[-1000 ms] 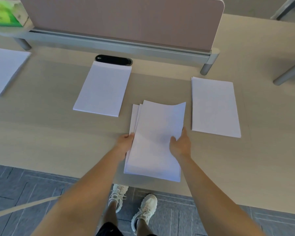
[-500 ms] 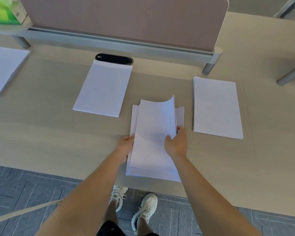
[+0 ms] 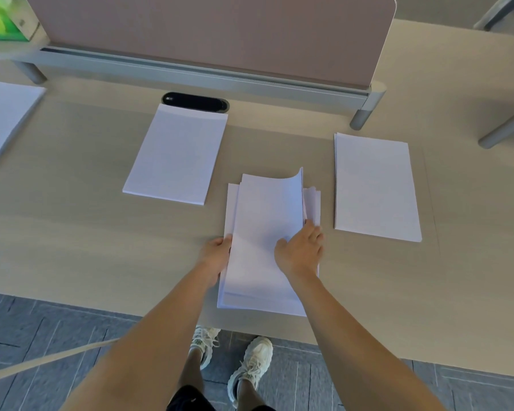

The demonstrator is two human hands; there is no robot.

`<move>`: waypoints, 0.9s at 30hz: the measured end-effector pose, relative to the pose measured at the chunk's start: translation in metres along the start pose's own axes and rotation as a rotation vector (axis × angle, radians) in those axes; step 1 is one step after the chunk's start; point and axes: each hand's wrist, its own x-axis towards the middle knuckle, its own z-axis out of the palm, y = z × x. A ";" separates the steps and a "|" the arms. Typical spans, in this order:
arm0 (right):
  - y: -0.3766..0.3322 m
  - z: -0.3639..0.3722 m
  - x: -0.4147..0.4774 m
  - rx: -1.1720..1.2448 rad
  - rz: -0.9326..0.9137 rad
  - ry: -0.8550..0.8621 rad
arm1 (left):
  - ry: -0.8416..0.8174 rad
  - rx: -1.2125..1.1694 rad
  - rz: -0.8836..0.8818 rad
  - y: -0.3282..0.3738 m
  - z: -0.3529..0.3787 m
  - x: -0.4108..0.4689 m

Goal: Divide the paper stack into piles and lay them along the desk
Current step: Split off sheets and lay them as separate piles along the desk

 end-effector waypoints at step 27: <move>0.052 -0.056 0.035 0.883 0.216 -0.274 | 0.102 0.295 0.035 0.014 0.011 -0.002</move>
